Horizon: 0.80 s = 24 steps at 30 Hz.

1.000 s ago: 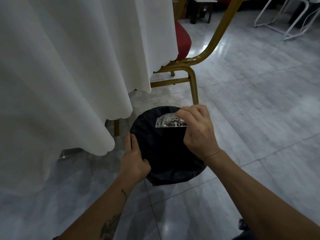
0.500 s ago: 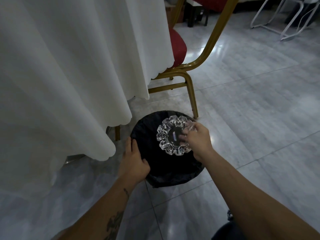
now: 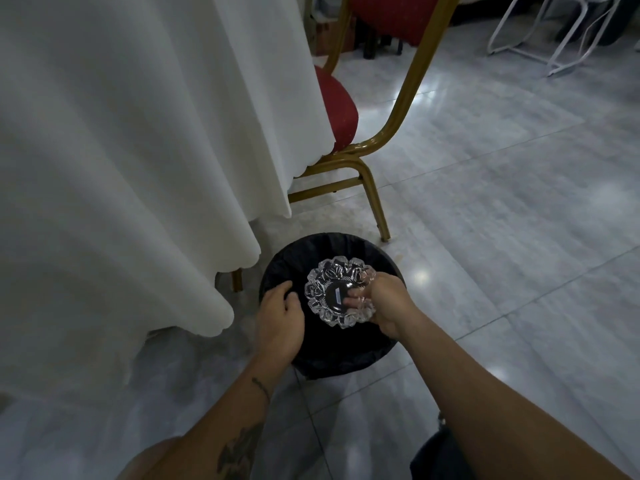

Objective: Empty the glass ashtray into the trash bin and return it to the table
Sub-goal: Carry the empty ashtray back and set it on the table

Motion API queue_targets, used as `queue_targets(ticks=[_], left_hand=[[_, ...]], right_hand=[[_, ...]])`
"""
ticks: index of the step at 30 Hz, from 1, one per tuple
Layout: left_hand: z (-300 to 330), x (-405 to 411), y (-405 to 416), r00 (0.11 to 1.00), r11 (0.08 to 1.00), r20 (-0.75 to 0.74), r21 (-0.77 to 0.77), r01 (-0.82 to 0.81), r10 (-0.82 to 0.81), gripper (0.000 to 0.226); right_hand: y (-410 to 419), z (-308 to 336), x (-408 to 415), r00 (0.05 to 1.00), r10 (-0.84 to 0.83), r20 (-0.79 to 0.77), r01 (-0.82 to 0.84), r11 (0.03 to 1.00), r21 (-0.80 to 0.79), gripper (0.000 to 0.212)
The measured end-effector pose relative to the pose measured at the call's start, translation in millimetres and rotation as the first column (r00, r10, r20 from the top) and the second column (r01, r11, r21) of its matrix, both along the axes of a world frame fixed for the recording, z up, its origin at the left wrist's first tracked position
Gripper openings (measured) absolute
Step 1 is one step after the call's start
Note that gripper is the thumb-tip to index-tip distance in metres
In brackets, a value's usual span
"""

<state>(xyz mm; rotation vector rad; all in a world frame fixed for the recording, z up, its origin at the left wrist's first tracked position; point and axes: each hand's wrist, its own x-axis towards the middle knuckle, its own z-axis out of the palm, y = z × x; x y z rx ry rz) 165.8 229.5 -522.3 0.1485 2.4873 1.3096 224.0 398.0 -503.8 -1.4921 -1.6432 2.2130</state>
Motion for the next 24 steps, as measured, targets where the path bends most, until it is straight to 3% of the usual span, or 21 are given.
queue_targets(ticks=[3, 5, 12, 15, 22, 24], left_hand=[[40.7, 13.5, 6.7, 0.951, 0.957, 0.309, 0.267, -0.111, 0.024, 0.044], [74.6, 23.9, 8.9, 0.923, 0.904, 0.385, 0.384, -0.189, 0.029, 0.041], [205.6, 39.2, 1.1, 0.925, 0.883, 0.354, 0.377, -0.279, 0.141, 0.041], [271.4, 47.8, -4.0, 0.918, 0.865, 0.356, 0.389, -0.317, 0.176, 0.041], [431.7, 52.2, -30.4, 0.910, 0.845, 0.362, 0.405, -0.348, 0.201, 0.037], [478.8, 50.2, -38.1, 0.909, 0.834, 0.364, 0.423, -0.355, 0.203, 0.044]], right_hand=[[-6.2, 42.0, 11.2, 1.000, -0.012, -0.022, 0.011, 0.998, -0.058, 0.037], [-13.3, 76.6, 18.8, 0.999, -0.023, -0.029, 0.020, 0.997, -0.080, 0.042], [-42.3, 192.8, 35.3, 0.993, -0.104, -0.050, 0.096, 0.986, -0.137, 0.031], [-54.5, 245.3, 38.8, 0.992, -0.116, -0.055, 0.112, 0.992, -0.066, 0.033], [-73.7, 396.2, 39.3, 0.998, 0.043, -0.035, -0.042, 0.999, 0.019, 0.053], [-78.5, 442.7, 34.1, 0.991, 0.118, -0.063, -0.115, 0.992, 0.043, 0.059]])
